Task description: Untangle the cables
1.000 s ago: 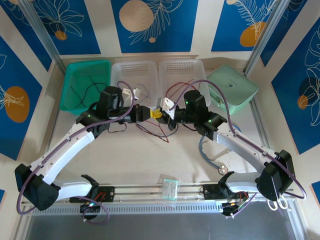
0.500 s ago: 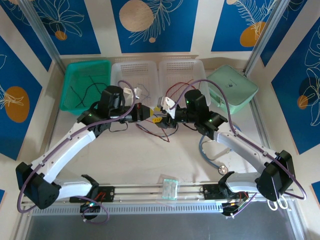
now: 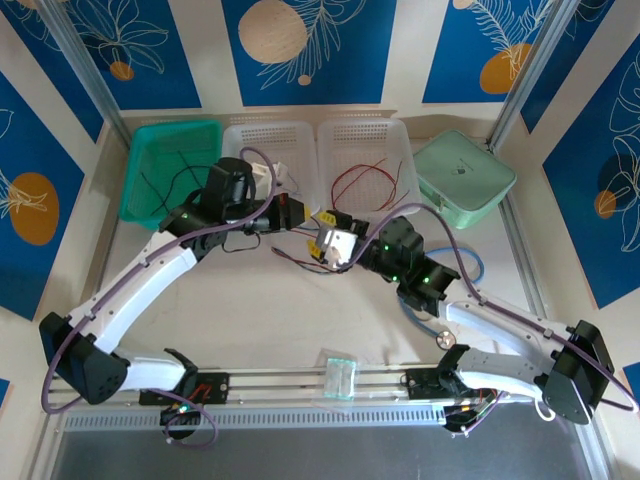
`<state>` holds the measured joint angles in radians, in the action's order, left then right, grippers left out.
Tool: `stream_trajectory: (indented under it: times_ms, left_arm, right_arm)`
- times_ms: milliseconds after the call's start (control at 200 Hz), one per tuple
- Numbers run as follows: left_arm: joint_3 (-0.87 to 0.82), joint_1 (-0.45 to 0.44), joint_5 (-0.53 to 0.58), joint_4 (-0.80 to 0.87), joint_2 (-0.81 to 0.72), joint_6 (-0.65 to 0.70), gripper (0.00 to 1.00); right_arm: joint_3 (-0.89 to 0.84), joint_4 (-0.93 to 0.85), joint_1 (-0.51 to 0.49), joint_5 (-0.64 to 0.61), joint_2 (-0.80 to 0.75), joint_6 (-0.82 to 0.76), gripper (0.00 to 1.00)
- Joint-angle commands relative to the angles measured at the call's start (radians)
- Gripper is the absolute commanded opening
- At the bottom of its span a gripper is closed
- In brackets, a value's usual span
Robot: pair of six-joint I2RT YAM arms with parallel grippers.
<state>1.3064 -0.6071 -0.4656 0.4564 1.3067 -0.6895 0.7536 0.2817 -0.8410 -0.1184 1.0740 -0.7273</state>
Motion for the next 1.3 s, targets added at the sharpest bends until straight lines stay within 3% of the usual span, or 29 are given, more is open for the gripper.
stream_trajectory:
  times_ms: [0,205,570,700,785,835,1041,1296]
  left_arm:
    - [0.053,-0.003,0.007,0.025,0.009,0.028,0.00]
    - [0.067,-0.003,0.004,0.018,0.017,0.025,0.00]
    - [0.065,-0.002,-0.004,0.023,0.008,0.028,0.00]
    - [0.059,0.000,-0.005,0.029,0.005,0.034,0.00]
    - [0.056,0.006,-0.005,0.034,0.003,0.037,0.00]
    - [0.054,0.011,-0.007,0.036,0.001,0.038,0.00]
    - [0.056,0.045,-0.021,0.037,-0.007,0.042,0.00]
    - [0.045,0.119,-0.114,-0.035,0.003,-0.001,0.00]
  right_arm:
    - [-0.025,0.144,-0.049,-0.119,-0.015,-0.144,0.51]
    - [-0.070,0.234,-0.112,-0.200,0.027,-0.218,0.47]
    - [-0.053,0.343,-0.118,-0.364,0.198,-0.283,0.46]
    - [-0.027,0.346,-0.114,-0.389,0.235,-0.297,0.32]
    - [-0.022,0.345,-0.118,-0.389,0.238,-0.299,0.12]
    - [-0.023,0.344,-0.124,-0.385,0.229,-0.299,0.00]
    - [-0.060,0.195,-0.142,-0.265,0.086,-0.227,0.00]
    - [-0.116,0.106,-0.195,-0.251,-0.161,-0.119,0.00]
